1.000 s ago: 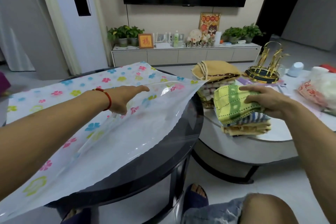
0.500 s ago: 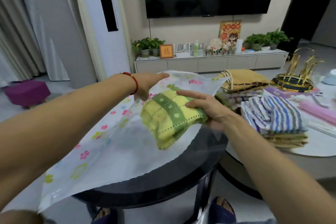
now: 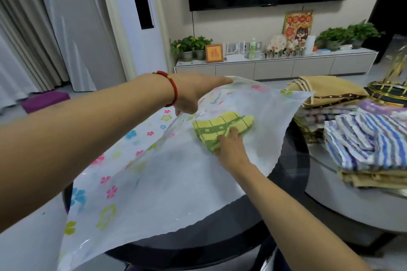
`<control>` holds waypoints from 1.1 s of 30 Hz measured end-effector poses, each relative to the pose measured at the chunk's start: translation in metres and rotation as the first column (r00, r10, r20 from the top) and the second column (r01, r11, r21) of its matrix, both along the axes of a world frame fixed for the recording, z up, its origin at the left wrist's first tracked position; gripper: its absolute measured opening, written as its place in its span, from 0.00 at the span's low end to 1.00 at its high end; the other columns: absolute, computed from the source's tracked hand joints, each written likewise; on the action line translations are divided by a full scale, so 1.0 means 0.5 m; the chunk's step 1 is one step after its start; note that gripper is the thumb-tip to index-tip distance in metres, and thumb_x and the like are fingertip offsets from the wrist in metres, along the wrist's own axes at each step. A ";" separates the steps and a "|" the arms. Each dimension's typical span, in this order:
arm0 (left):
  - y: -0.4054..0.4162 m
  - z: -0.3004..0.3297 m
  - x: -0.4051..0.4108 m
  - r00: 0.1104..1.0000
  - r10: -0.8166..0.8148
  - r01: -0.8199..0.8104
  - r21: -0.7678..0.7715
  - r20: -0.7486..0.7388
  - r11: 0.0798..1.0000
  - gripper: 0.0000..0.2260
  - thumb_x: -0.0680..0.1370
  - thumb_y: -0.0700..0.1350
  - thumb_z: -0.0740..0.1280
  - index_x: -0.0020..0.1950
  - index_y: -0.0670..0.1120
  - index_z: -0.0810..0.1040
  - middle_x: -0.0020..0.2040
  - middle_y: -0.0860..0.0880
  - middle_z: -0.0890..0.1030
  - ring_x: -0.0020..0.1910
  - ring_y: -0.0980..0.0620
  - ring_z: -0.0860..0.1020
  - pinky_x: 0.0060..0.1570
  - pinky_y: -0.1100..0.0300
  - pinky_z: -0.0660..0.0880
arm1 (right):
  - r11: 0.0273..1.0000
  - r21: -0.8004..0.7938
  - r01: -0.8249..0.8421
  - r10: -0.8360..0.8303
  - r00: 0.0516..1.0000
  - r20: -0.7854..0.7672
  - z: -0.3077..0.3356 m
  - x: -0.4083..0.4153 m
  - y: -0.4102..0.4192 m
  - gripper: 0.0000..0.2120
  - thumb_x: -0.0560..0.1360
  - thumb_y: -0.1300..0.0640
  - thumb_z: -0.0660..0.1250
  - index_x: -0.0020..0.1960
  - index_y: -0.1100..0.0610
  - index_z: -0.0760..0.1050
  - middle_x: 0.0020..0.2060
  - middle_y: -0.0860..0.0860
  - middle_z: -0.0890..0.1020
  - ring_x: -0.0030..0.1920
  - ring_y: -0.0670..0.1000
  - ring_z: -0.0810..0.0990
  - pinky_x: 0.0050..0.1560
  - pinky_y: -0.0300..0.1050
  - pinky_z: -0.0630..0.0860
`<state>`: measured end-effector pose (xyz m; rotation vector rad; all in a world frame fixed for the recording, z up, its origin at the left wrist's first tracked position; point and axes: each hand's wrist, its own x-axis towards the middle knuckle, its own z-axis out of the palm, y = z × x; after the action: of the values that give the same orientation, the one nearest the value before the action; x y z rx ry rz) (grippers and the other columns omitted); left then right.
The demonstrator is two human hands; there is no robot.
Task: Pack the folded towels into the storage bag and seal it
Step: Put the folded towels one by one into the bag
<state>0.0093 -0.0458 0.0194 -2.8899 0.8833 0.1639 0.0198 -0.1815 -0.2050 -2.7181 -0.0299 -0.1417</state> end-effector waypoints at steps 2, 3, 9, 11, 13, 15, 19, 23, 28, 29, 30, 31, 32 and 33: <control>0.001 -0.006 0.000 1.000 -0.018 0.018 0.000 -0.012 1.000 0.49 0.70 0.28 0.62 0.78 0.66 0.44 0.58 0.47 0.72 0.36 0.43 0.80 0.27 0.54 0.78 | 0.998 0.010 0.059 -0.059 0.998 -0.014 0.004 0.058 -0.001 0.14 0.80 0.66 0.63 0.65 0.64 0.76 0.75 0.64 0.60 0.65 0.66 0.72 0.63 0.50 0.71; 0.002 -0.008 0.001 1.000 -0.025 0.025 -0.008 -0.013 1.000 0.48 0.70 0.28 0.62 0.78 0.65 0.44 0.54 0.50 0.71 0.34 0.45 0.79 0.24 0.57 0.75 | 0.995 0.043 0.087 -0.086 0.996 -0.022 0.007 0.087 -0.003 0.15 0.80 0.65 0.63 0.66 0.65 0.75 0.76 0.63 0.59 0.66 0.65 0.72 0.64 0.49 0.71; 0.019 -0.010 0.012 0.999 -0.039 0.039 -0.018 0.005 0.999 0.52 0.69 0.27 0.62 0.76 0.69 0.42 0.57 0.50 0.72 0.36 0.47 0.77 0.26 0.52 0.78 | 0.904 0.419 0.090 -0.061 0.995 -0.081 0.026 0.218 -0.036 0.41 0.78 0.61 0.69 0.84 0.56 0.50 0.81 0.61 0.53 0.76 0.64 0.66 0.72 0.55 0.70; 0.024 -0.013 0.014 0.999 -0.041 0.041 -0.012 0.005 0.999 0.52 0.69 0.27 0.63 0.76 0.70 0.42 0.57 0.47 0.73 0.37 0.48 0.77 0.27 0.51 0.79 | 0.924 0.378 0.050 -0.013 0.995 -0.101 0.027 0.231 -0.049 0.41 0.78 0.62 0.69 0.84 0.53 0.51 0.82 0.61 0.50 0.78 0.63 0.64 0.70 0.50 0.70; 0.024 -0.014 0.018 0.999 -0.036 0.036 -0.017 0.018 0.999 0.53 0.69 0.28 0.65 0.76 0.70 0.41 0.51 0.49 0.72 0.36 0.50 0.75 0.27 0.52 0.78 | 0.938 0.343 0.050 -0.020 0.996 -0.090 0.025 0.222 -0.054 0.38 0.79 0.62 0.67 0.84 0.51 0.55 0.82 0.61 0.52 0.77 0.62 0.66 0.68 0.48 0.71; 0.024 -0.019 0.021 0.999 -0.035 0.036 -0.015 0.041 0.999 0.53 0.69 0.29 0.67 0.76 0.68 0.41 0.44 0.52 0.70 0.34 0.53 0.74 0.25 0.55 0.75 | 0.949 0.311 0.052 -0.029 0.997 -0.076 0.033 0.191 -0.060 0.32 0.80 0.60 0.65 0.82 0.52 0.60 0.80 0.60 0.58 0.76 0.61 0.67 0.69 0.48 0.70; 0.019 -0.028 0.013 0.999 -0.028 0.029 -0.017 0.043 0.999 0.52 0.70 0.31 0.69 0.77 0.67 0.41 0.40 0.56 0.66 0.34 0.50 0.75 0.27 0.54 0.77 | 0.963 0.227 -0.147 0.145 0.989 0.022 0.074 0.076 -0.108 0.22 0.81 0.57 0.66 0.75 0.51 0.73 0.72 0.54 0.73 0.66 0.55 0.77 0.64 0.47 0.72; 0.014 -0.035 0.000 0.994 -0.051 0.058 -0.075 0.100 0.995 0.47 0.70 0.45 0.75 0.78 0.65 0.48 0.60 0.48 0.76 0.45 0.48 0.80 0.35 0.55 0.79 | 0.971 0.154 -0.184 0.160 0.975 0.156 0.132 -0.071 -0.226 0.18 0.79 0.57 0.67 0.68 0.48 0.77 0.58 0.46 0.80 0.47 0.47 0.81 0.51 0.44 0.78; 0.011 -0.052 0.001 0.973 -0.023 0.043 -0.081 0.228 0.996 0.47 0.64 0.69 0.73 0.77 0.67 0.50 0.71 0.51 0.74 0.64 0.44 0.74 0.52 0.52 0.76 | 0.993 -0.022 0.116 -0.098 0.915 0.392 0.173 -0.173 -0.451 0.07 0.75 0.58 0.69 0.52 0.55 0.82 0.46 0.52 0.84 0.46 0.56 0.80 0.44 0.52 0.79; 0.009 -0.054 0.001 0.974 -0.014 0.033 -0.080 0.226 0.996 0.48 0.63 0.71 0.72 0.76 0.67 0.50 0.70 0.51 0.75 0.63 0.43 0.75 0.51 0.52 0.76 | 0.976 -0.047 0.214 -0.179 0.901 0.396 0.173 -0.181 -0.499 0.07 0.76 0.58 0.68 0.52 0.56 0.82 0.48 0.55 0.83 0.49 0.59 0.80 0.47 0.54 0.79; 0.008 -0.055 0.002 0.974 -0.010 0.029 -0.079 0.228 0.996 0.48 0.63 0.72 0.72 0.76 0.67 0.50 0.69 0.51 0.76 0.62 0.43 0.75 0.50 0.53 0.76 | 0.944 -0.081 0.320 -0.270 0.889 0.369 0.169 -0.182 -0.545 0.09 0.78 0.57 0.67 0.55 0.56 0.82 0.53 0.58 0.83 0.55 0.62 0.79 0.51 0.56 0.78; 0.006 -0.056 0.002 0.973 -0.009 0.028 -0.078 0.231 0.997 0.48 0.62 0.72 0.72 0.76 0.68 0.50 0.68 0.50 0.77 0.61 0.43 0.76 0.48 0.54 0.75 | 0.894 -0.128 0.429 -0.375 0.874 0.308 0.162 -0.179 -0.587 0.11 0.80 0.55 0.66 0.60 0.55 0.81 0.60 0.60 0.80 0.62 0.64 0.76 0.58 0.58 0.75; 0.003 -0.057 0.002 0.972 -0.009 0.027 -0.076 0.235 0.997 0.48 0.62 0.73 0.71 0.76 0.68 0.50 0.67 0.50 0.77 0.60 0.43 0.76 0.46 0.54 0.74 | 0.832 -0.166 0.530 -0.492 0.842 0.221 0.155 -0.174 -0.622 0.14 0.82 0.52 0.63 0.65 0.54 0.79 0.67 0.61 0.76 0.68 0.65 0.72 0.64 0.60 0.72; 0.000 -0.058 0.002 0.972 -0.008 0.025 -0.071 0.236 0.997 0.48 0.62 0.73 0.71 0.76 0.68 0.49 0.67 0.50 0.77 0.60 0.44 0.76 0.45 0.54 0.74 | 0.774 -0.179 0.607 -0.596 0.794 0.120 0.147 -0.168 -0.649 0.17 0.83 0.49 0.61 0.69 0.54 0.75 0.71 0.63 0.72 0.72 0.65 0.68 0.68 0.62 0.68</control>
<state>0.0105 -0.0458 -0.0098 -2.8867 0.8859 -0.2145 -0.0644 -0.5062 -0.1316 -2.8255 0.8710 -0.4221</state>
